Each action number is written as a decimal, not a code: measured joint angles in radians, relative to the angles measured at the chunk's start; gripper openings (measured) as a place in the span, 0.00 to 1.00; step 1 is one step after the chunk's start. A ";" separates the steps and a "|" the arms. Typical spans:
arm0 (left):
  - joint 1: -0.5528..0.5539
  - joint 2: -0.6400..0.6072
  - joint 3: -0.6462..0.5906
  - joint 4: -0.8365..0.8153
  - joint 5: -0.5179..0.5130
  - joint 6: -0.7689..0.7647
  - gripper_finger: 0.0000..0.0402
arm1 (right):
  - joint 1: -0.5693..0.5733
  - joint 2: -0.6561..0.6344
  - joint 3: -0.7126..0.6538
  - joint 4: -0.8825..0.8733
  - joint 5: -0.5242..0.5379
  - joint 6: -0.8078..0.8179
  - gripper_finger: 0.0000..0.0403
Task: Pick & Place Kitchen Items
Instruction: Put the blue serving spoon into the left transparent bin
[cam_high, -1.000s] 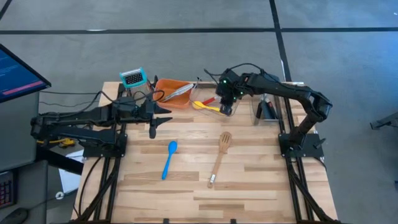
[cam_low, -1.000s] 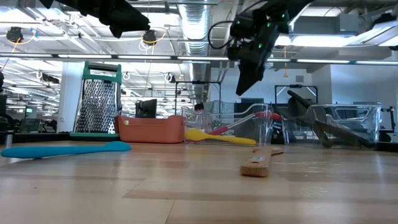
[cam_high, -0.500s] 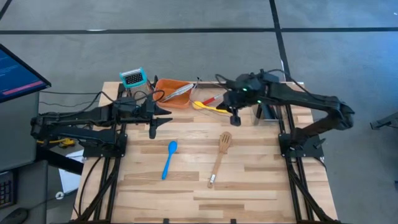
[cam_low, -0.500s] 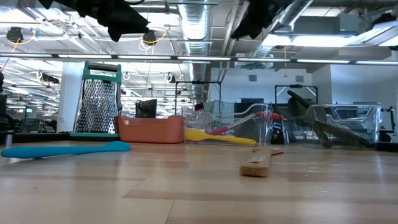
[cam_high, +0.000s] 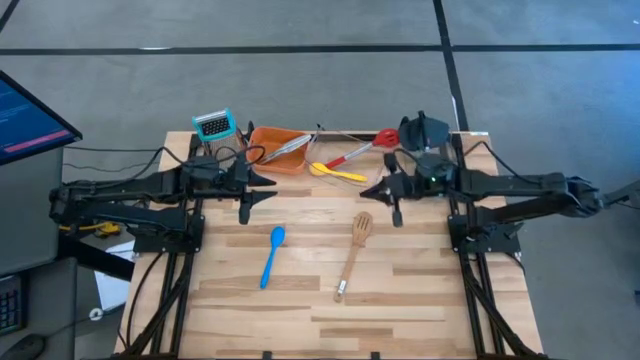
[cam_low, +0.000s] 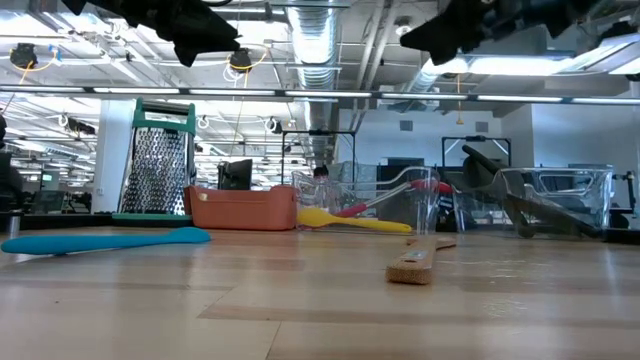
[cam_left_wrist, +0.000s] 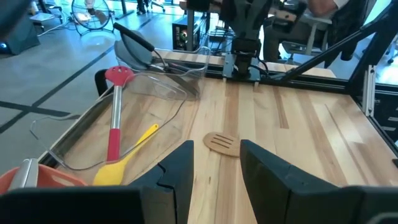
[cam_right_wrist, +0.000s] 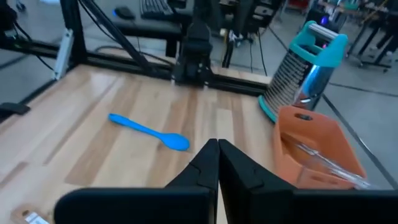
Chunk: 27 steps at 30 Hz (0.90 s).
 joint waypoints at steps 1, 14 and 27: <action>0.000 0.000 0.000 0.000 0.000 0.000 0.29 | 0.009 -0.011 -0.033 0.037 0.000 0.009 0.00; 0.000 0.000 0.000 0.015 -0.001 0.000 0.29 | 0.084 -0.167 -0.258 0.245 0.004 0.004 0.00; 0.000 0.000 0.000 0.031 -0.001 0.000 0.29 | 0.088 -0.417 -0.428 0.265 0.012 0.036 0.00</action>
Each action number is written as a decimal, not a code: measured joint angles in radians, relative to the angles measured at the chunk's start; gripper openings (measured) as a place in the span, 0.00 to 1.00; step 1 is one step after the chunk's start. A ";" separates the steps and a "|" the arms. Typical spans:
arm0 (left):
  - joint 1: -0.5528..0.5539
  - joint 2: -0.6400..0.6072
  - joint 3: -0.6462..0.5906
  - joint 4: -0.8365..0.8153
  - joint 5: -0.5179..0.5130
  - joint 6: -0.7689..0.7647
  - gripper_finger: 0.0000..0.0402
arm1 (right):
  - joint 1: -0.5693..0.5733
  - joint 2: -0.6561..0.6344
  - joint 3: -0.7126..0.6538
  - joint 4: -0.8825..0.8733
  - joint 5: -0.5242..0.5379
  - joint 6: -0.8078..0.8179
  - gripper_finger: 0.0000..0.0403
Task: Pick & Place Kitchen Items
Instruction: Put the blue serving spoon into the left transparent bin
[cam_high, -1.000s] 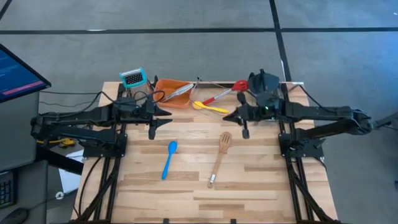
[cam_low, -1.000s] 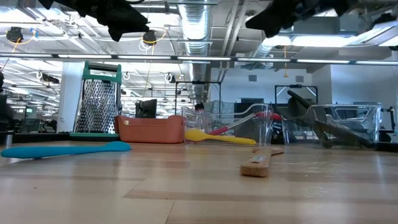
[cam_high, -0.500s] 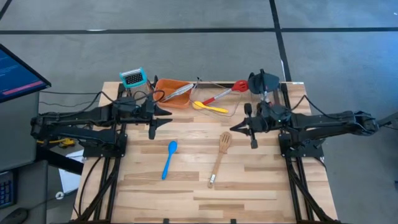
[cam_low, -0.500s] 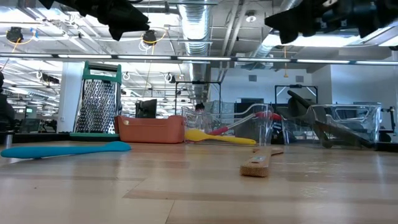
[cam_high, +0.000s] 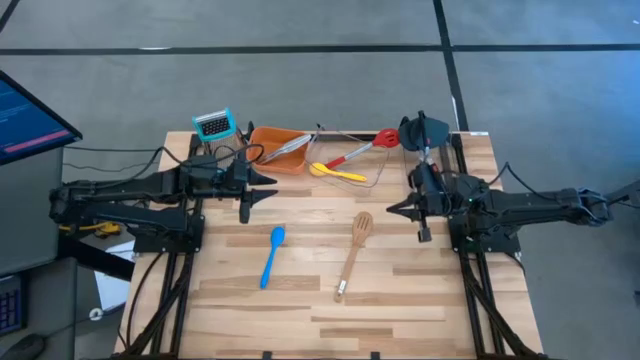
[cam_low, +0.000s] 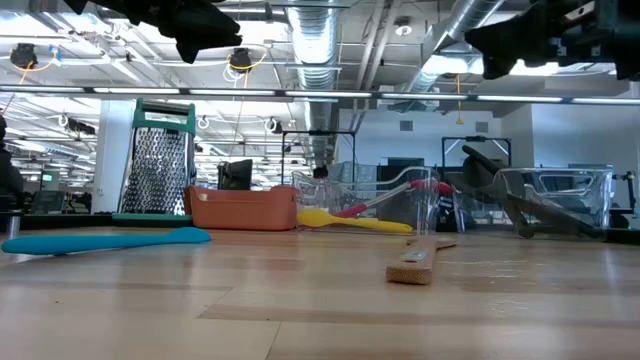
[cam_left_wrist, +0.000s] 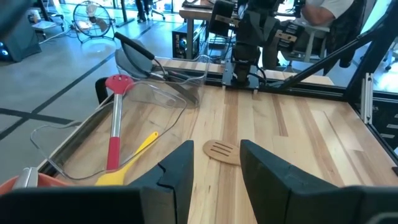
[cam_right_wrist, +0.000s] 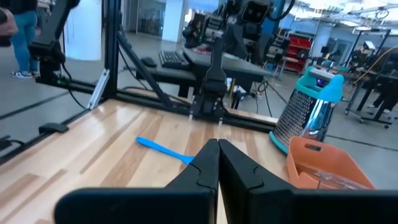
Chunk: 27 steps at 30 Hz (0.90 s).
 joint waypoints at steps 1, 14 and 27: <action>0.000 0.000 0.000 0.002 0.000 0.000 0.29 | 0.000 -0.013 -0.009 0.005 0.000 0.000 0.00; 0.000 0.000 0.000 0.025 0.000 0.000 0.29 | 0.000 -0.124 -0.098 0.003 0.000 -0.004 0.00; -0.059 0.002 0.001 0.266 -0.015 -0.049 0.25 | 0.000 -0.199 -0.109 0.001 -0.001 -0.019 0.00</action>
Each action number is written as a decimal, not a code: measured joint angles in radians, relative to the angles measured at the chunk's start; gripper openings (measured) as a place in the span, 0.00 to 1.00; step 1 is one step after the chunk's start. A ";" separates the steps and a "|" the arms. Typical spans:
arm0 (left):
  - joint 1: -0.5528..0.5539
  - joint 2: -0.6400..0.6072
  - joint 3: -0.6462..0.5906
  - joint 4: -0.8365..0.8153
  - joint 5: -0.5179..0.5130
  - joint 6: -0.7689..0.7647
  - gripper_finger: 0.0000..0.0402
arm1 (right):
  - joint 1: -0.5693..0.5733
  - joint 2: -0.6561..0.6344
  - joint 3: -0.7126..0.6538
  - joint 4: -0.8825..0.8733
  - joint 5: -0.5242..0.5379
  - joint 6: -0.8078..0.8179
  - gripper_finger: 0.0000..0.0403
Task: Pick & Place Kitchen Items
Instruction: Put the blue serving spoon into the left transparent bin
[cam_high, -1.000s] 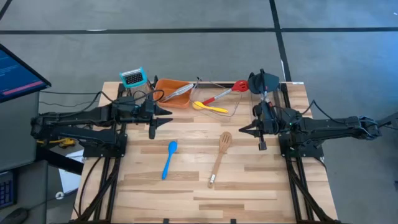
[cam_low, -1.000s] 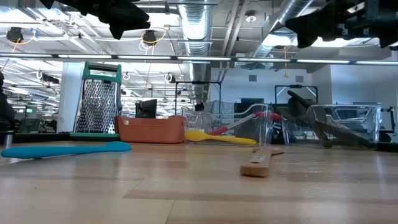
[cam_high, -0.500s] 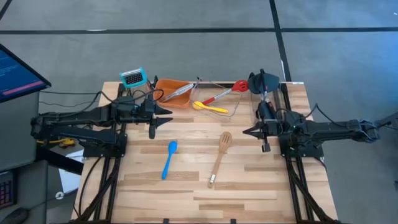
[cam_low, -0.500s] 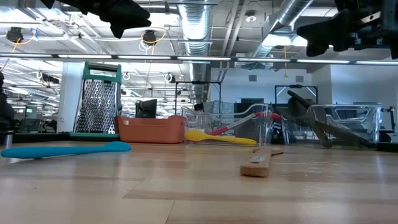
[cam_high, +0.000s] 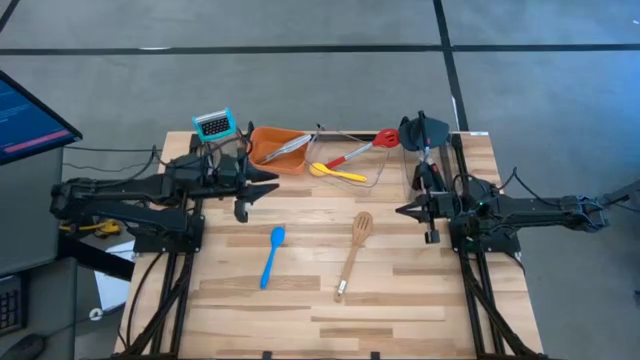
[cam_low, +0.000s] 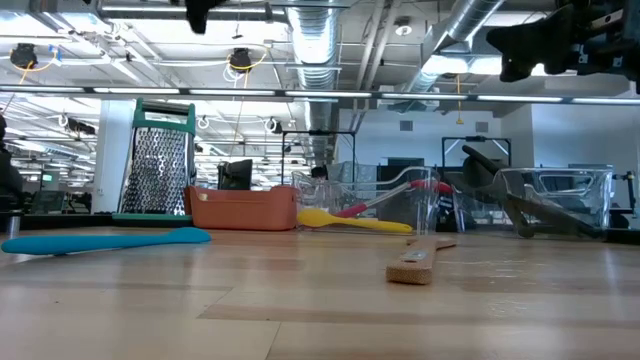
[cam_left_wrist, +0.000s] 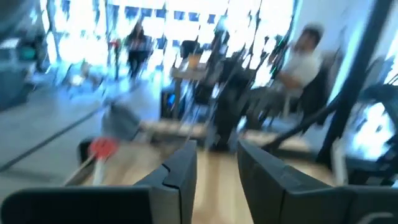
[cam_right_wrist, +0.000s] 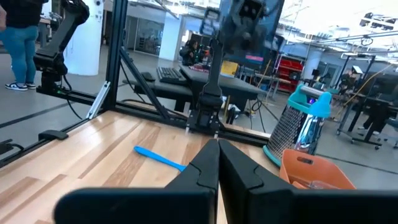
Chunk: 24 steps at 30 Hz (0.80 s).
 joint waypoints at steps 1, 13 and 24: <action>-0.017 0.005 0.001 0.036 -0.008 -0.001 0.24 | 0.000 0.000 0.000 -0.001 0.000 0.000 0.00; -0.308 0.061 0.000 -0.110 -0.420 -0.059 0.01 | 0.000 0.000 0.000 -0.001 0.001 0.001 0.00; -0.387 0.252 0.135 -0.517 -0.402 -0.450 0.00 | 0.000 0.001 0.000 -0.004 0.003 0.004 0.00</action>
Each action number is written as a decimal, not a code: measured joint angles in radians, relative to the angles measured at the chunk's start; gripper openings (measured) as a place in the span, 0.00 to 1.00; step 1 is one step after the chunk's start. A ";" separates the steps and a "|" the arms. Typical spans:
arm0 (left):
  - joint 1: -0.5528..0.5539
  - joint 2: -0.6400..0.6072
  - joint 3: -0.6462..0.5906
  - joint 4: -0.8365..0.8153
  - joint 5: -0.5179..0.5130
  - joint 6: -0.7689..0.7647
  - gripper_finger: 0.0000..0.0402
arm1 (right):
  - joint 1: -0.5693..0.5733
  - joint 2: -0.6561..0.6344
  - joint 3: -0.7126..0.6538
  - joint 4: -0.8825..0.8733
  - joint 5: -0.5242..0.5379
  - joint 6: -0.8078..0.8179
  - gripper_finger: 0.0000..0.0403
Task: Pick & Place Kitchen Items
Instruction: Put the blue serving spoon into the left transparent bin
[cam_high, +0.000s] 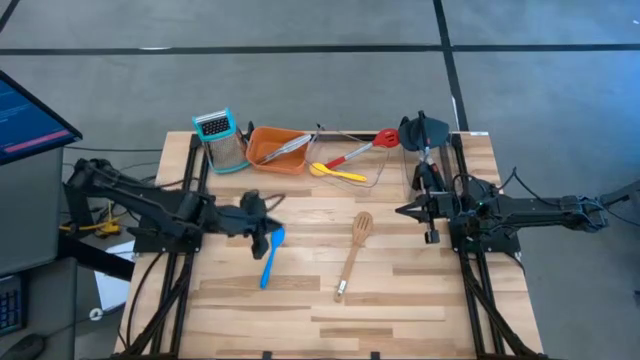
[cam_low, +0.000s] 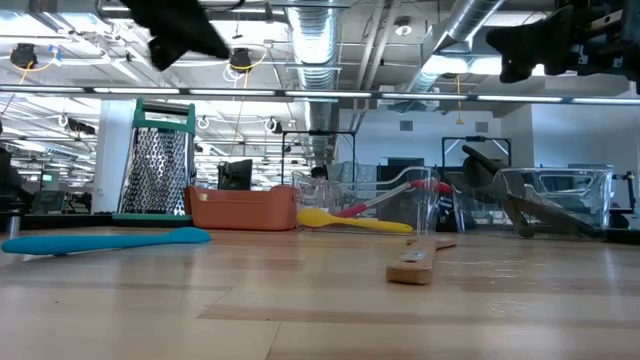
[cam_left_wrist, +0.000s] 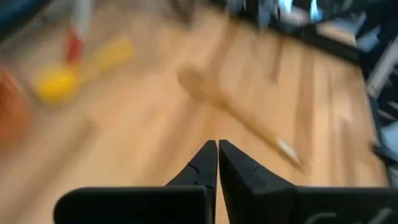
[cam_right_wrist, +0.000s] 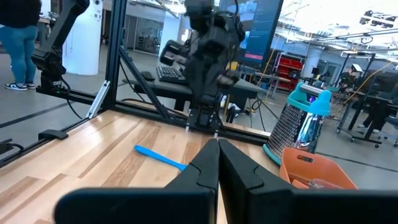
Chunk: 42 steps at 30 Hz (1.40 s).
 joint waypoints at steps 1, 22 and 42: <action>-0.006 0.011 0.002 -0.034 0.039 -0.062 0.00 | 0.000 0.000 0.000 -0.003 0.000 0.000 0.00; -0.140 0.275 -0.002 -0.207 0.438 -0.860 0.00 | -0.001 0.000 0.000 -0.024 0.057 0.008 0.00; -0.195 0.320 -0.002 -0.184 0.355 -1.177 0.14 | -0.001 0.000 0.000 -0.024 0.058 -0.004 0.00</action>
